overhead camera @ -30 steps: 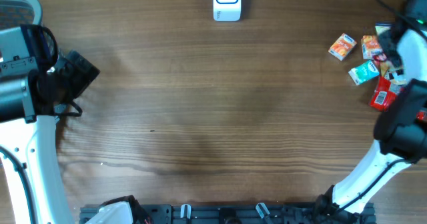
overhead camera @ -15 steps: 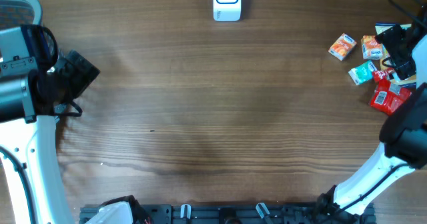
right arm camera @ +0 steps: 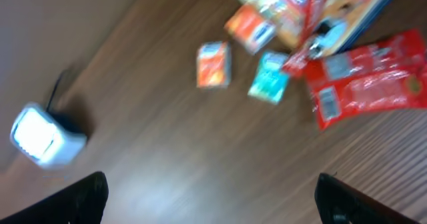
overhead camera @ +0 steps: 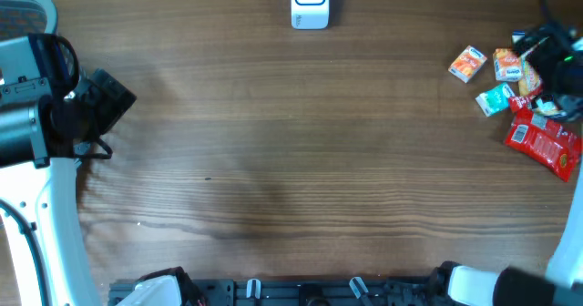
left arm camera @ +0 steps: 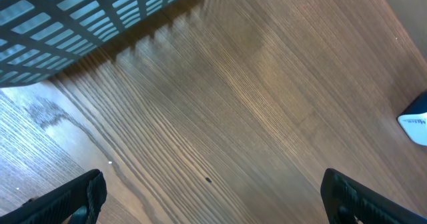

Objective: Scan the item barcode

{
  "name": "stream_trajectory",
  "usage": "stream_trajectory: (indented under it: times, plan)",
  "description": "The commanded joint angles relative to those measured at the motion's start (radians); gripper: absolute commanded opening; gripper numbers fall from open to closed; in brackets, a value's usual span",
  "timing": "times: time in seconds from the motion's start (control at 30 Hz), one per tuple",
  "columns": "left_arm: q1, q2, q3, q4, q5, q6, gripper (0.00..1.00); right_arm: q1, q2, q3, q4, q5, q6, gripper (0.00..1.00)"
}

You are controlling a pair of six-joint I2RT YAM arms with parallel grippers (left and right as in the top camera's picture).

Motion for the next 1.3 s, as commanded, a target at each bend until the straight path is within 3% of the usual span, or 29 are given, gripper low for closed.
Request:
stream_trajectory:
  times: [0.0,0.17,0.3,1.27]
  plan:
    - [0.005,-0.003,0.008,0.0,-0.016,-0.014,1.0,0.122,-0.107,-0.084,-0.026,-0.013,-0.06,1.0]
    - [0.005,-0.003,0.008,0.0,-0.016,-0.014,1.0,0.235,-0.254,-0.216,-0.057,-0.006,-0.062,1.0]
    - [0.005,-0.003,0.008,0.0,-0.016,-0.014,1.0,0.246,-0.305,-0.272,-0.118,-0.008,-0.059,1.0]
    - [0.005,-0.003,0.008,0.0,-0.016,-0.014,1.0,0.246,-0.177,-0.276,-0.157,-0.006,-0.061,1.0]
